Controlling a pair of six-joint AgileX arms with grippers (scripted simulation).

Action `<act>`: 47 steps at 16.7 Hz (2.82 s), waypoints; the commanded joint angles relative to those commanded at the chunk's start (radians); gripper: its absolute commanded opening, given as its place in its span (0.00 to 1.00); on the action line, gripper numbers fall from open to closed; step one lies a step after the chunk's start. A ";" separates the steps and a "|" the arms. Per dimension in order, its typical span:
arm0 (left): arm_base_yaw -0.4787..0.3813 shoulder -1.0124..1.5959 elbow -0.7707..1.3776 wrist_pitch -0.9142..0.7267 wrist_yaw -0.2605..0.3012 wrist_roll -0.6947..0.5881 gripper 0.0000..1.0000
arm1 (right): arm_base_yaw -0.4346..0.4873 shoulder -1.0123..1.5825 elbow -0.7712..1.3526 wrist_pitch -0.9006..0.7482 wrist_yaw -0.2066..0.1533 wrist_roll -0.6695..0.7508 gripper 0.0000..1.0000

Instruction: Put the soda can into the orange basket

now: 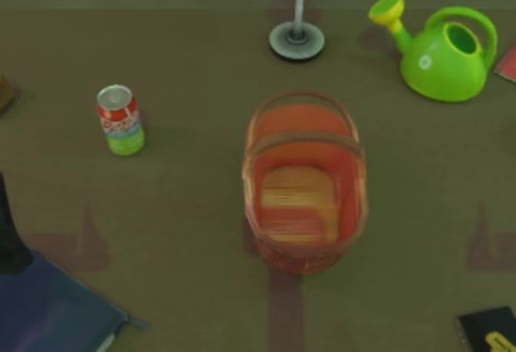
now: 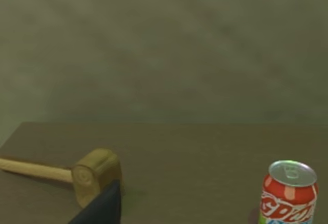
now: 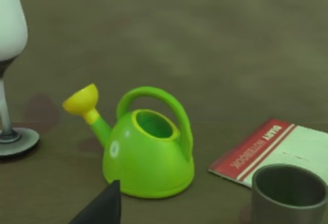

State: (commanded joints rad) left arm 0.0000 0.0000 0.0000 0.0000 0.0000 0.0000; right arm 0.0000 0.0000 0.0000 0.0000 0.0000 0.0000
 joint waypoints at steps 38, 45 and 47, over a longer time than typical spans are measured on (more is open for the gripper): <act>-0.185 2.449 2.220 -1.344 0.006 0.641 1.00 | 0.000 0.000 0.000 0.000 0.000 0.000 1.00; -0.185 2.455 2.150 -1.269 0.006 0.640 1.00 | 0.000 0.000 0.000 0.000 0.000 0.000 1.00; -0.185 2.463 2.095 -1.199 0.006 0.641 1.00 | 0.000 0.000 0.000 0.000 0.000 0.000 1.00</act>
State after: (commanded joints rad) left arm -0.1846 2.4633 2.0947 -1.1993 0.0062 0.6411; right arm 0.0000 0.0000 0.0000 0.0000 0.0000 0.0000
